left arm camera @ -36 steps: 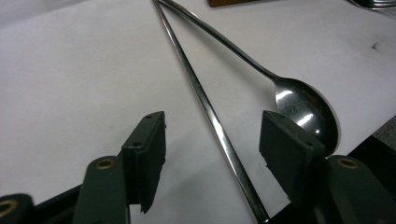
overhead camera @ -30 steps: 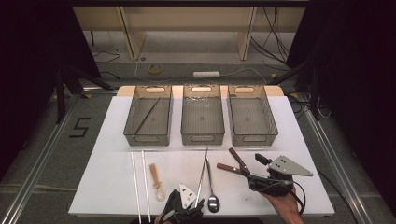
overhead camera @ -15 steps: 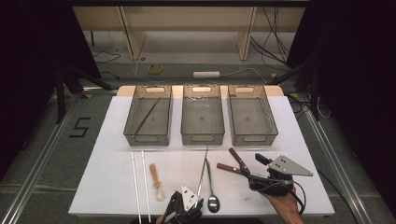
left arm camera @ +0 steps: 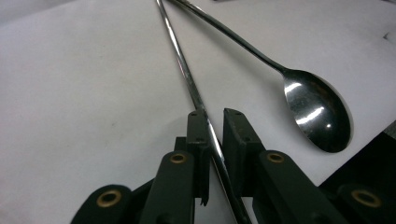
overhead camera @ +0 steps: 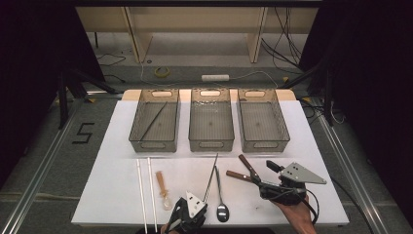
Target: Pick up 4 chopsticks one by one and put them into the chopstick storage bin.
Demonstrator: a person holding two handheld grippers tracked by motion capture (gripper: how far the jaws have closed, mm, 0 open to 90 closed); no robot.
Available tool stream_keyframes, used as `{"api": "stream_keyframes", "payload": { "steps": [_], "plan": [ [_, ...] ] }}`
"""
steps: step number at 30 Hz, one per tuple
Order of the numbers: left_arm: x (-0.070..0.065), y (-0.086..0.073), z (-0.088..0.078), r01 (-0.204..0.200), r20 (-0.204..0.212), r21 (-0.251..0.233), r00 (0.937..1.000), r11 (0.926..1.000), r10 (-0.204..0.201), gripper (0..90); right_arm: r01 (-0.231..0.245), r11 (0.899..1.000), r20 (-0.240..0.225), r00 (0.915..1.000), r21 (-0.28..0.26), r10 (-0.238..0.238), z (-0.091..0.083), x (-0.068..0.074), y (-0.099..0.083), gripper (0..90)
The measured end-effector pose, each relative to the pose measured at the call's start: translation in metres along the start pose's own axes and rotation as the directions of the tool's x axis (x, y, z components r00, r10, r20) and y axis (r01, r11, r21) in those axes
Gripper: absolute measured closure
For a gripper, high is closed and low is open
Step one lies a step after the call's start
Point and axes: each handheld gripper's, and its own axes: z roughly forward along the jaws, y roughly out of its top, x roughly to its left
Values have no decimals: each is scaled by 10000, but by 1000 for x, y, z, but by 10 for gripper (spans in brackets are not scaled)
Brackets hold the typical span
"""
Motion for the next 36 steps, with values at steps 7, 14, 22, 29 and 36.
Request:
{"api": "stream_keyframes", "payload": {
  "steps": [7,14,22,29,36],
  "plan": [
    [4,0,0,185,-36,-21,9998,9998,-185,836,32,10000,-16,10000,27,-32,0,0,0,293],
    [4,-2,0,295,-18,-126,9996,9995,-295,838,60,10000,-37,10000,33,-60,0,0,0,294],
    [13,2,0,622,281,-296,9977,9976,-613,841,74,10000,-47,10000,27,-74,1,0,0,294],
    [23,12,-10,634,467,-850,9971,9944,-596,843,45,10000,-42,10000,29,-45,0,0,0,294],
    [32,21,-19,740,729,-1233,9952,9896,-653,843,57,10000,-45,10000,58,-57,1,0,0,295]
  ]
}}
